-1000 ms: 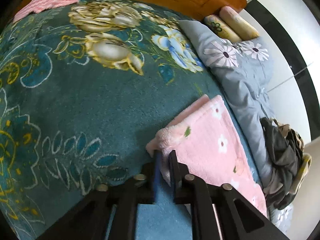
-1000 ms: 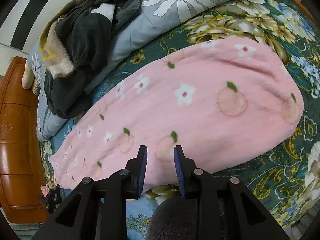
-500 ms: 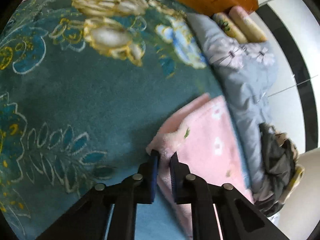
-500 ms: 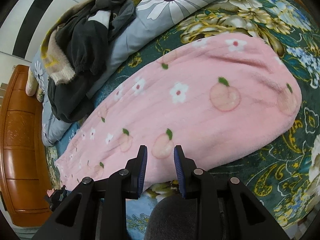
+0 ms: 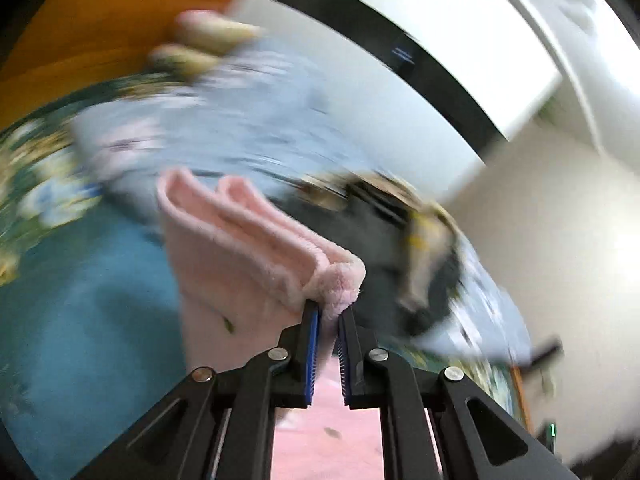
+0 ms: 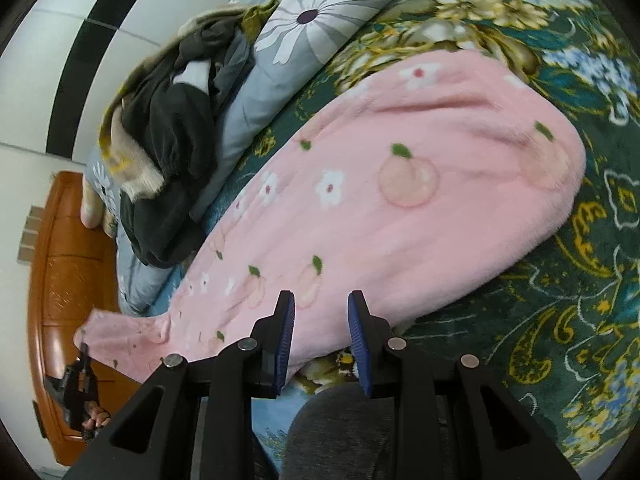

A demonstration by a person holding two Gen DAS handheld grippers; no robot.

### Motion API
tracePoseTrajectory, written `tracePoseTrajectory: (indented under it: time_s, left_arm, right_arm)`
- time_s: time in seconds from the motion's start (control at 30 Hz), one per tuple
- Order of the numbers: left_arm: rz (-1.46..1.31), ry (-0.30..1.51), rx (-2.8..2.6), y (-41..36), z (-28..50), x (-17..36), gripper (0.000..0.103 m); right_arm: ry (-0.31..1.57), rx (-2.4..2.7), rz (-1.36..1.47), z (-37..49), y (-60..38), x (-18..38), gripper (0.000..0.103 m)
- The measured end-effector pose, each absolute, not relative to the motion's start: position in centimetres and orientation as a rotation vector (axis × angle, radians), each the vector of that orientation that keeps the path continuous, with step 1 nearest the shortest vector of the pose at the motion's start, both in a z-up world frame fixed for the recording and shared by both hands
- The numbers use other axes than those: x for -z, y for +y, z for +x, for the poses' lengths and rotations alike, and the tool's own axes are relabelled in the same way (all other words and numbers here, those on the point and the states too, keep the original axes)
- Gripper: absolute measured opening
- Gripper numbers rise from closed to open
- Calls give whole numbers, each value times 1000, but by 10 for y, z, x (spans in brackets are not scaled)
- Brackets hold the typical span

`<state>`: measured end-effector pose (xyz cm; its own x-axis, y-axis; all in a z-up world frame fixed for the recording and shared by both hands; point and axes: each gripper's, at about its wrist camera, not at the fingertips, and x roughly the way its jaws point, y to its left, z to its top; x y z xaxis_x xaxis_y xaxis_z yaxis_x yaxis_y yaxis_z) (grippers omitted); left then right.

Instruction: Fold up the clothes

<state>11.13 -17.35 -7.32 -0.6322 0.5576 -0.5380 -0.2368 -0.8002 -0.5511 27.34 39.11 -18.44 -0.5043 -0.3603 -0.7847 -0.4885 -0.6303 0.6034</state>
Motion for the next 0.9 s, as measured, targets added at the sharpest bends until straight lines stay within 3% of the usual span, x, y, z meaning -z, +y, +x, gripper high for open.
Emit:
tracePoseTrajectory:
  time_s: [0.1, 0.3, 0.47, 0.63, 0.67, 0.7, 0.77, 0.83, 0.9]
  left_arm:
    - [-1053, -444, -2304, -93, 120, 79, 10]
    - [-1339, -183, -2080, 42, 144, 146, 10]
    - [-1554, -98, -2022, 82, 161, 197, 10]
    - [-1633, -68, -2012, 83, 171, 215, 13]
    - [-1644, -63, -2005, 83, 173, 216, 13]
    - [-1655, -59, -1998, 83, 174, 218, 15]
    - [-1676, -49, -1985, 83, 178, 220, 22]
    - [-1707, -55, -1960, 84, 179, 223, 44]
    - [-1740, -65, -1933, 85, 179, 226, 45]
  right_arm:
    - [1366, -2307, -1476, 282, 403, 188, 28]
    - [1480, -2280, -1406, 303, 426, 200, 28]
    - [1571, -2248, -1327, 325, 447, 210, 29]
    - [1658, -2222, -1224, 344, 469, 222, 44]
    - [1675, -2208, -1198, 348, 473, 224, 51]
    - [1691, -2194, -1168, 352, 477, 227, 56]
    - [1754, -2160, -1095, 360, 486, 233, 58]
    - [1802, -2114, -1037, 364, 495, 240, 58]
    - [1846, -2066, -983, 367, 503, 248, 58]
